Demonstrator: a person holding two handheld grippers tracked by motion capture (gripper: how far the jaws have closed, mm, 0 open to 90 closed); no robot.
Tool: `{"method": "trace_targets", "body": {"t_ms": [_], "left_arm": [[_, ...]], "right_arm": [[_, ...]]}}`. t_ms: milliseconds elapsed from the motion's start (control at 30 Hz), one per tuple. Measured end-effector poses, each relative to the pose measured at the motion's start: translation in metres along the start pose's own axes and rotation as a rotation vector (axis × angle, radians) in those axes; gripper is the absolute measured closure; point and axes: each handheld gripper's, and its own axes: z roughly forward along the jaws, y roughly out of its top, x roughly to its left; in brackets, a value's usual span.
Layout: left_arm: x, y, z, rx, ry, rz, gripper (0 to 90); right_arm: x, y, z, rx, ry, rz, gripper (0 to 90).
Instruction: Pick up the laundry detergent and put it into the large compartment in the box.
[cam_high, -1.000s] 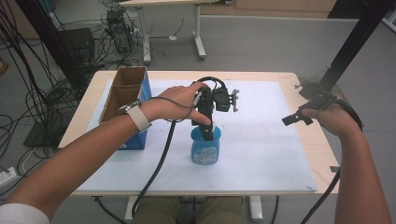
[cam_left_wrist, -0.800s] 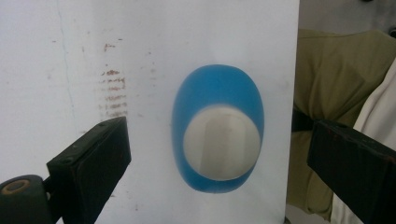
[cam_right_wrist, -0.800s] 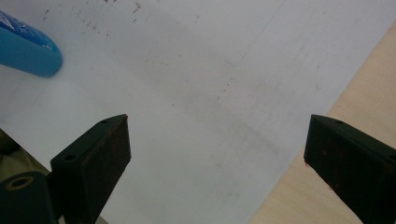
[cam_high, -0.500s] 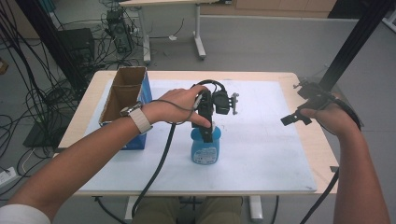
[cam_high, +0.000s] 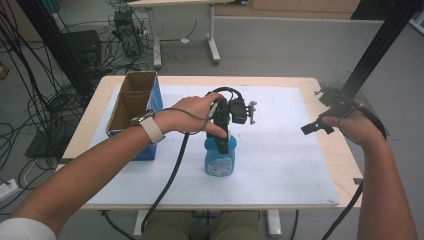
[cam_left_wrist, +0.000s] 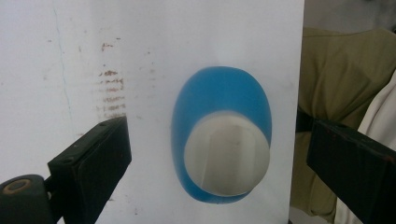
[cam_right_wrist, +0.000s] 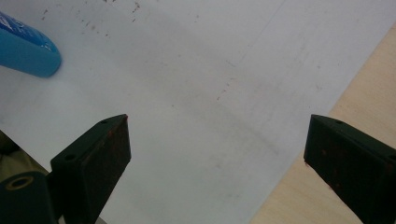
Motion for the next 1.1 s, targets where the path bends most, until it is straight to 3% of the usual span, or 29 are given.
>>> {"method": "trace_targets", "body": {"t_ms": [1100], "left_arm": [[0.0002, -0.0009, -0.0011, -0.009, -0.003, -0.005, 7.4]], "right_arm": [[-0.0006, -0.0023, -0.0014, 0.001, -0.004, 0.006, 7.2]]}}
